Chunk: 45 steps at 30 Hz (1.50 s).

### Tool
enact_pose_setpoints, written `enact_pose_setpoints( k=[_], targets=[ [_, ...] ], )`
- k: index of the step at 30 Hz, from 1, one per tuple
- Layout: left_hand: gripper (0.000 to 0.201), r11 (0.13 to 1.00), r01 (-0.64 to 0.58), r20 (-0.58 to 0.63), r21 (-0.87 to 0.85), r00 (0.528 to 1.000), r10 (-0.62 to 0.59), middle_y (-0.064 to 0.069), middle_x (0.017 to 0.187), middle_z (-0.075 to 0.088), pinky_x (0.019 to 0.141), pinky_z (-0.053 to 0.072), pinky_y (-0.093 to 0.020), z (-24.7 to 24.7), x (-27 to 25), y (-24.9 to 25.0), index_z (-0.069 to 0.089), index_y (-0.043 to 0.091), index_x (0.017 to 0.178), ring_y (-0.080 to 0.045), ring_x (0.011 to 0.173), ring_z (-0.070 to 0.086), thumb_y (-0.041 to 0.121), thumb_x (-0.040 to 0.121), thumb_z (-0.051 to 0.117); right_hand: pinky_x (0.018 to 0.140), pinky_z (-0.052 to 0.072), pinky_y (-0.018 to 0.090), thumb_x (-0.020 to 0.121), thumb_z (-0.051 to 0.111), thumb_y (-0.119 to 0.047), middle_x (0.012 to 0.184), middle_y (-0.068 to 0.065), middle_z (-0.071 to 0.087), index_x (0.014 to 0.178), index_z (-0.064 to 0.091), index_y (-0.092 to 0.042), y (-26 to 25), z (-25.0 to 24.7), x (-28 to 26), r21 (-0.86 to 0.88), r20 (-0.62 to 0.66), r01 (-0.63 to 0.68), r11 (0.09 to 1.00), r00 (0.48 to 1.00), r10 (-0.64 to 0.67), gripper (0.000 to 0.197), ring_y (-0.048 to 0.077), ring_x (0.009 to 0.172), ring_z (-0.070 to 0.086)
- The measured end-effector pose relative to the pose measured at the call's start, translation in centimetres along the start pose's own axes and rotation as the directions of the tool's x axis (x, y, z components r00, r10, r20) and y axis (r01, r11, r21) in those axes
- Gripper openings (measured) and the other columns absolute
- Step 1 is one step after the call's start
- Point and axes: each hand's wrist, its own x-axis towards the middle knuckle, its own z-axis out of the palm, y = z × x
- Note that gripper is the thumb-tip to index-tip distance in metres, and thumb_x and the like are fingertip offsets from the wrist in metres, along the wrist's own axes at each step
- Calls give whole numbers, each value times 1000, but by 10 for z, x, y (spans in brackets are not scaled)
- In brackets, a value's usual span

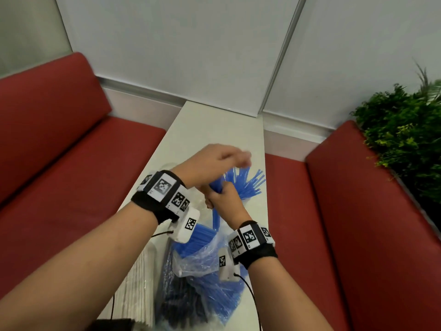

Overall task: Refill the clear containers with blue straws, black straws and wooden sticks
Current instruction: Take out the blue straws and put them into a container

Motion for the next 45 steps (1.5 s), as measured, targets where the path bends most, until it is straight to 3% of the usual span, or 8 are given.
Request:
enact_pose_setpoints(
  k=[4,8,12,26,33,37,41,45],
  targets=[
    [51,853,80,-284,-515,923,-258,-14,109,72,101,49,-47,-4,0,-23,69,4,110,-26,106,67,44,103,38,55,43,25,96,71,-32,54,-5,46,65,56,-21,-34,-21,-2,138,-103,107,985,990,-93,36,14,51,44],
    [62,527,519,204,-673,815,-542,-23,119,65,107,43,-50,19,-12,-63,60,-6,122,-36,115,62,48,102,37,54,44,26,93,74,-34,54,-2,38,57,47,-25,-73,-32,3,361,-170,248,899,965,-198,45,15,48,39],
    [36,67,421,326,-905,785,-527,-19,102,65,86,59,-40,43,-15,-75,65,-4,100,-30,93,69,31,99,56,56,46,26,95,72,-30,53,-2,39,59,45,-23,-78,-26,-1,376,-183,265,888,961,-209,45,15,48,40],
    [27,-167,445,464,-880,728,-504,-4,58,51,26,28,-10,59,-18,-102,53,10,83,-4,33,41,31,100,49,68,50,30,92,75,-31,64,4,57,70,59,-20,-60,-27,-2,286,-80,219,933,976,-205,29,20,62,55],
    [25,-100,501,465,-860,689,-556,-4,60,49,25,20,-12,67,-21,-127,50,9,88,-4,32,34,28,103,44,68,45,29,91,75,-40,58,-4,43,61,53,-31,-48,-32,6,335,-114,202,920,978,-173,39,17,55,40],
    [31,310,545,170,-779,659,-733,-8,65,58,38,36,-18,74,-21,-144,60,3,80,-12,44,50,22,101,48,66,46,30,91,72,-38,54,-5,47,61,56,-29,-64,-59,24,270,-245,299,915,941,-235,36,15,52,42],
    [26,773,629,-139,-78,761,-634,-10,88,71,68,52,-31,69,-25,-159,73,4,87,-24,76,63,23,95,58,60,41,33,87,78,-45,54,-4,48,62,53,-29,-90,-101,50,183,-453,428,885,835,-311,39,16,52,42],
    [23,775,470,41,422,844,-534,-12,101,71,83,51,-32,77,-27,-166,72,2,97,-27,95,65,15,92,54,63,39,39,90,76,-42,54,-2,49,57,52,-29,-75,-115,68,66,-500,394,917,808,-311,42,20,55,43]
  ],
)
